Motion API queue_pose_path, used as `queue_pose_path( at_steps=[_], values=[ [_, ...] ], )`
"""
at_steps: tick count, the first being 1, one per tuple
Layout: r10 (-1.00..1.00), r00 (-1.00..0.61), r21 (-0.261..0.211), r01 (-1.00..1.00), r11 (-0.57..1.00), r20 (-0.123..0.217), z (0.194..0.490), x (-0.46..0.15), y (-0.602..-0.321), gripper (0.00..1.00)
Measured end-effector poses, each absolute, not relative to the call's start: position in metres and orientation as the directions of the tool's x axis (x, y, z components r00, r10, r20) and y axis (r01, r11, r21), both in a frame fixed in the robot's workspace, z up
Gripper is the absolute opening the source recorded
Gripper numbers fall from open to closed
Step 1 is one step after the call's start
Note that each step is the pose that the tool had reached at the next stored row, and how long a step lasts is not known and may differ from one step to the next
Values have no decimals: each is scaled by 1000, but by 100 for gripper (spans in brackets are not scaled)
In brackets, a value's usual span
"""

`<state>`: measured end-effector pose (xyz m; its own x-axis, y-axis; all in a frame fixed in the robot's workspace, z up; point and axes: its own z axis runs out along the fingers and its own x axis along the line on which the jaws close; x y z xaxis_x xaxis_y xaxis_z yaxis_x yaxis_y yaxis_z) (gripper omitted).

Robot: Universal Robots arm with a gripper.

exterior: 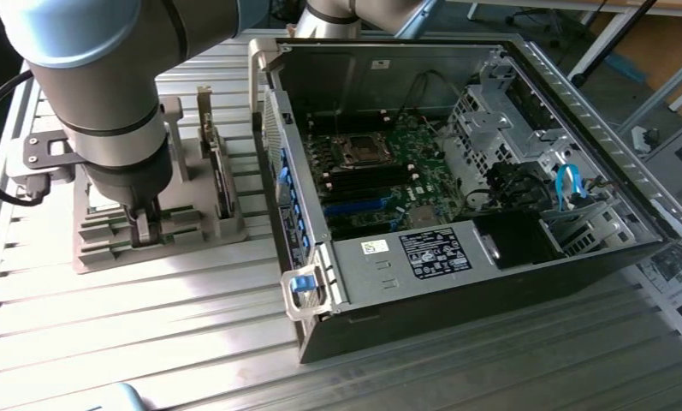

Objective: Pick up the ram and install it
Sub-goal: 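Pick up the ram and move it above insertion slot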

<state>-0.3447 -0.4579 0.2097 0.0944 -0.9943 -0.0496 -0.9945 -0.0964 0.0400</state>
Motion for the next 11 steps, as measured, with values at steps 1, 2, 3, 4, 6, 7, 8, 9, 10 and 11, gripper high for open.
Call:
queue_pose_path(
  at_steps=[1, 2, 3, 4, 6, 7, 8, 9, 10, 11],
  values=[
    [-994, 94, 40, -995, -96, -50, 209, -345, -458, 42],
    [-994, 94, 40, -995, -96, -50, 209, -346, -458, 42],
    [-994, 94, 40, -995, -96, -50, 209, -346, -458, 42],
    [-994, 94, 40, -995, -96, -50, 208, -347, -458, 42],
    [-994, 94, 40, -995, -96, -50, 208, -348, -458, 42],
    [-994, 95, 40, -995, -97, -50, 208, -349, -458, 42],
    [-994, 94, 40, -995, -96, -50, 207, -349, -459, 42],
    [-994, 94, 40, -995, -96, -50, 206, -350, -459, 42],
    [-994, 94, 40, -995, -96, -50, 205, -351, -459, 42],
    [-994, 94, 40, -995, -96, -50, 205, -352, -459, 42]
  ],
)
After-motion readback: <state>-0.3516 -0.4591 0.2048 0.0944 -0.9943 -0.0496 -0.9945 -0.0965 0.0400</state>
